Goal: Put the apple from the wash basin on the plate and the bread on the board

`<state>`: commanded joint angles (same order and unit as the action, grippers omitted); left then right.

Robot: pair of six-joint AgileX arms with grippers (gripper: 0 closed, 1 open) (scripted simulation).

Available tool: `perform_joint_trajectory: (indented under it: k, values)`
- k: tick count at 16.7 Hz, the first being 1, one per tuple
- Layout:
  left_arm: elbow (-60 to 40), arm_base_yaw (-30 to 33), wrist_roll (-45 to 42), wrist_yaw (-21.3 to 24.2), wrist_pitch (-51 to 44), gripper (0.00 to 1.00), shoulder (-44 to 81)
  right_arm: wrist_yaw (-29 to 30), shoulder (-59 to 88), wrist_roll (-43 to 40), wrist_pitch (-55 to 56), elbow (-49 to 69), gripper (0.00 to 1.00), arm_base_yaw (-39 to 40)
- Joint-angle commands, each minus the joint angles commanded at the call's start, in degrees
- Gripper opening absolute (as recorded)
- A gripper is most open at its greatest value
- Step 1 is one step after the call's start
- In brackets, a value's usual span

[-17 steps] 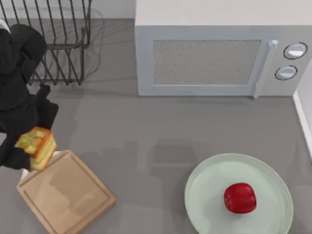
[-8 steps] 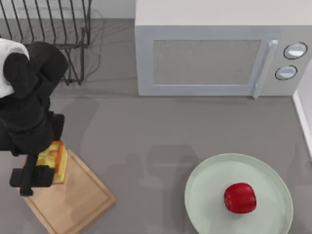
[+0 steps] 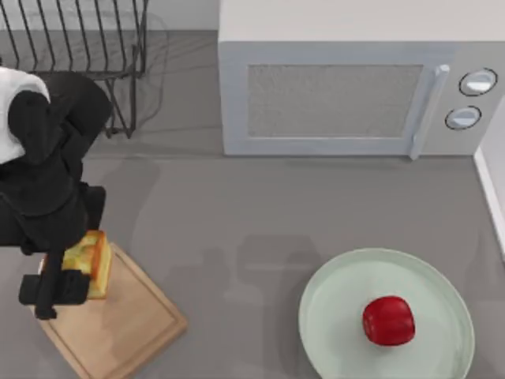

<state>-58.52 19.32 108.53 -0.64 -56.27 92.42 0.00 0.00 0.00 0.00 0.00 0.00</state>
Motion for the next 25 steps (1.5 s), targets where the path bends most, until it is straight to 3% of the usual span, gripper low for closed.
perform_joint_trajectory:
  k: [12, 25]
  values:
    - [5.9, 0.3, -0.1, 0.0, 9.4, 0.0, 3.4, 0.0, 0.0, 0.0, 0.0, 0.0, 1.0, 0.0]
    - [5.9, 0.3, -0.1, 0.0, 9.4, 0.98, 3.4, 0.0, 0.0, 0.0, 0.0, 0.0, 1.0, 0.0]
